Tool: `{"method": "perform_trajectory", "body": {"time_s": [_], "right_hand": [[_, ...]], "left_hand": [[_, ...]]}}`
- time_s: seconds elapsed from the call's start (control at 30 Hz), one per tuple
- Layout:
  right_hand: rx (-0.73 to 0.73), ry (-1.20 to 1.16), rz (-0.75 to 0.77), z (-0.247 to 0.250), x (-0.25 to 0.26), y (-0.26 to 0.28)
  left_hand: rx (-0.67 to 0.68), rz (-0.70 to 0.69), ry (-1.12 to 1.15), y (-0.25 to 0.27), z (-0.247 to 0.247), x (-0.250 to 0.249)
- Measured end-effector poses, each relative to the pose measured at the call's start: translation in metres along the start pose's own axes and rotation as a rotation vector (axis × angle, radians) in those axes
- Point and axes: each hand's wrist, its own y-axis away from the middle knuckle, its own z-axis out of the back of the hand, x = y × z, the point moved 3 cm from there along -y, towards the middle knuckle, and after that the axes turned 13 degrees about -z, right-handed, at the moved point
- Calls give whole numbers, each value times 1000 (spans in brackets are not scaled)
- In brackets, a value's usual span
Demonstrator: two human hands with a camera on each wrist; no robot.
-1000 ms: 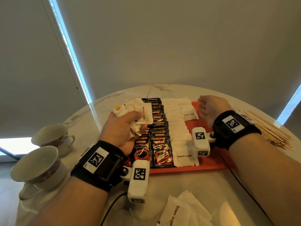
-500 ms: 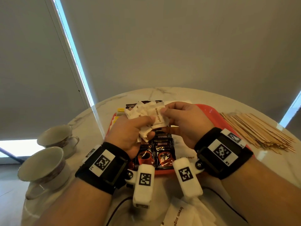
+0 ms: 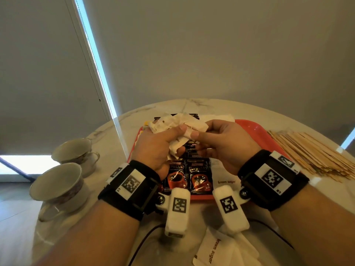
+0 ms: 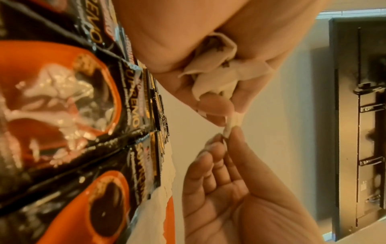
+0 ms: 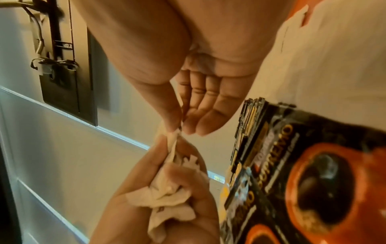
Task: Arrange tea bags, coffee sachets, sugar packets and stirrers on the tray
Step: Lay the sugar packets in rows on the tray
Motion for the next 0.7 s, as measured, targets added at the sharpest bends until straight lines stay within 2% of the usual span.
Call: {"method": "perform_trajectory", "body": {"time_s": [0.1, 0.37, 0.47, 0.53, 0.6, 0.7], "right_hand": [[-101, -52, 20, 9, 0, -4], [-119, -116, 19, 11, 1, -8], [-264, -164, 8, 41, 12, -16], [-377, -193, -53, 72, 15, -28], [-471, -142, -176, 100, 11, -36], [-485, 48, -326, 120, -6, -48]], "left_hand": [[-9, 39, 41, 1, 0, -2], [-22, 57, 37, -1, 1, 2], [-60, 42, 34, -6, 5, 4], [-60, 32, 31, -7, 6, 3], [-36, 37, 34, -6, 3, 2], [-48, 46, 30, -6, 6, 4]]}}
